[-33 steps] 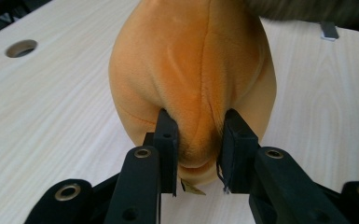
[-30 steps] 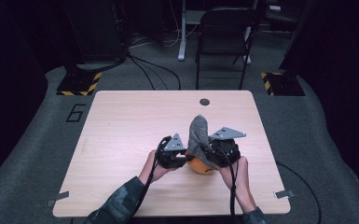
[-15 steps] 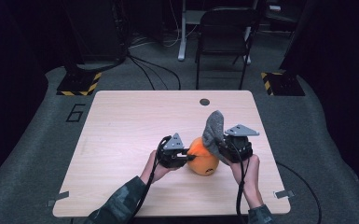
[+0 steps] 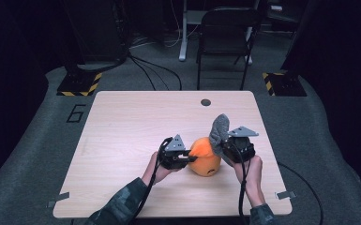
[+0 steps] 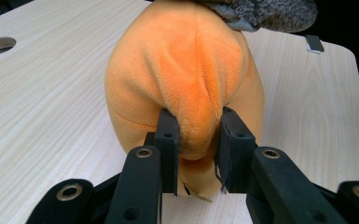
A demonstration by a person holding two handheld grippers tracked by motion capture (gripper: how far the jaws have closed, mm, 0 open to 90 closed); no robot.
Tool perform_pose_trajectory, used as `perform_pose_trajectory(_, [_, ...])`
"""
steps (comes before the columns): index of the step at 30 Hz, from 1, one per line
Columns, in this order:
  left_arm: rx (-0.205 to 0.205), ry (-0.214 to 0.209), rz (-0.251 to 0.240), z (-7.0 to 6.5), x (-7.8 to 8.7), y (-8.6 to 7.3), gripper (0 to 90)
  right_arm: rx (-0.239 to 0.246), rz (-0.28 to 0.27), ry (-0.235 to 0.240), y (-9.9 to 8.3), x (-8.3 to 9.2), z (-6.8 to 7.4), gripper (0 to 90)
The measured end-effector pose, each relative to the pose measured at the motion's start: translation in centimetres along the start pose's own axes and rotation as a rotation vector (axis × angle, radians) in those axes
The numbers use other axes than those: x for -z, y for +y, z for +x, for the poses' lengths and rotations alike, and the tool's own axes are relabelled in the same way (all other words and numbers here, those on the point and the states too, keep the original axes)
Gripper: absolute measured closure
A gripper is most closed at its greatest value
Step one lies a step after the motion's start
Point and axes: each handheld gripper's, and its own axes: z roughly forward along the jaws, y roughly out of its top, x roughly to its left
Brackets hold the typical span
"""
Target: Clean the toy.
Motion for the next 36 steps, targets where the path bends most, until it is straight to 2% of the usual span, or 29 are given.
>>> perform_pose_trajectory(2, [0.003,-0.001,0.001,0.0,0.0,0.0,72.5,-0.019,-0.045,0.052,0.4,1.0,0.0,72.9])
perform_pose_trajectory(4, [0.010,-0.001,-0.003,0.1,0.0,0.0,72.4,-0.032,-0.094,0.136,1.2,2.2,1.0,72.9])
perform_pose_trajectory(5, [0.004,-0.001,-0.002,0.2,0.0,0.0,72.5,-0.020,-0.109,0.177,1.5,2.6,2.0,72.9])
perform_pose_trajectory(6, [0.007,0.001,-0.007,0.1,0.0,-0.1,72.5,0.003,-0.104,0.192,1.6,2.6,2.7,72.9])
perform_pose_trajectory(7, [0.002,0.006,-0.002,0.1,0.1,-0.1,72.5,0.051,-0.072,0.195,1.6,2.1,3.9,72.9])
perform_pose_trajectory(9, [0.002,0.007,-0.001,0.1,0.1,-0.1,72.6,0.110,-0.019,0.155,1.1,0.8,4.8,73.0])
perform_pose_trajectory(10, [-0.002,0.004,0.007,0.2,0.0,-0.1,72.6,0.132,0.003,0.112,0.8,-0.1,4.9,73.0])
perform_pose_trajectory(11, [0.002,0.006,0.000,0.1,-0.2,-0.2,72.7,0.117,0.008,0.105,0.5,-0.5,4.4,72.9])
perform_pose_trajectory(12, [0.013,0.003,0.001,0.1,-0.3,-0.3,72.8,0.087,0.012,0.118,0.3,-0.8,3.7,72.8])
perform_pose_trajectory(13, [0.011,-0.002,0.002,0.2,-0.3,-0.3,72.9,0.077,0.014,0.098,0.2,-0.9,3.0,72.7])
perform_pose_trajectory(14, [0.011,-0.002,0.000,0.2,-0.3,-0.3,72.9,0.086,0.012,0.047,0.1,-0.9,2.4,72.7])
perform_pose_trajectory(15, [0.012,-0.002,0.000,0.2,-0.3,-0.3,72.9,0.077,0.013,0.021,-0.2,-0.9,1.9,72.7])
perform_pose_trajectory(16, [0.015,0.002,-0.003,0.2,-0.3,-0.4,72.9,0.061,0.020,0.016,-0.4,-0.9,1.2,72.7])
perform_pose_trajectory(19, [0.020,0.004,-0.005,0.4,-0.3,-0.5,72.9,0.040,0.051,-0.051,-0.9,-1.1,-0.1,72.8])
perform_pose_trajectory(21, [0.020,0.000,-0.003,0.5,-0.3,-0.5,72.9,0.000,0.035,-0.022,-0.9,-0.7,-0.7,72.7])
perform_pose_trajectory(23, [0.022,-0.001,-0.003,0.5,-0.3,-0.5,72.8,-0.003,-0.002,0.011,-0.3,0.3,-0.6,72.7])
perform_pose_trajectory(26, [0.014,-0.003,-0.008,0.4,-0.4,-0.5,72.8,-0.022,-0.068,0.147,1.0,1.8,1.3,72.6])
perform_pose_trajectory(27, [0.013,-0.003,-0.006,0.3,-0.3,-0.4,72.8,-0.009,-0.078,0.187,1.4,1.9,2.4,72.5])
perform_pose_trajectory(28, [0.003,0.000,-0.005,0.3,-0.3,-0.4,72.8,0.025,-0.077,0.211,1.6,1.8,3.6,72.5])
perform_pose_trajectory(29, [0.006,-0.005,-0.007,0.2,-0.3,-0.4,72.8,0.060,-0.064,0.219,1.7,1.5,4.7,72.5])
perform_pose_trajectory(31, [-0.003,0.002,-0.004,0.2,-0.3,-0.4,72.9,0.115,-0.013,0.184,1.4,0.2,5.9,72.6])
perform_pose_trajectory(32, [-0.002,-0.001,0.001,0.2,-0.3,-0.4,72.9,0.126,0.004,0.150,1.1,-0.6,5.8,72.6])
perform_pose_trajectory(33, [-0.002,0.003,0.000,0.2,-0.4,-0.5,72.9,0.118,0.005,0.143,0.7,-1.1,5.2,72.6])
perform_pose_trajectory(34, [0.003,-0.004,0.000,0.2,-0.5,-0.5,72.9,0.077,0.006,0.159,0.5,-1.3,4.3,72.5])
perform_pose_trajectory(35, [0.003,-0.004,-0.005,0.2,-0.6,-0.5,72.9,0.061,0.006,0.154,0.4,-1.3,3.5,72.4])
perform_pose_trajectory(36, [0.004,0.002,-0.005,0.1,-0.6,-0.5,72.9,0.068,0.001,0.110,0.4,-1.2,3.0,72.3])
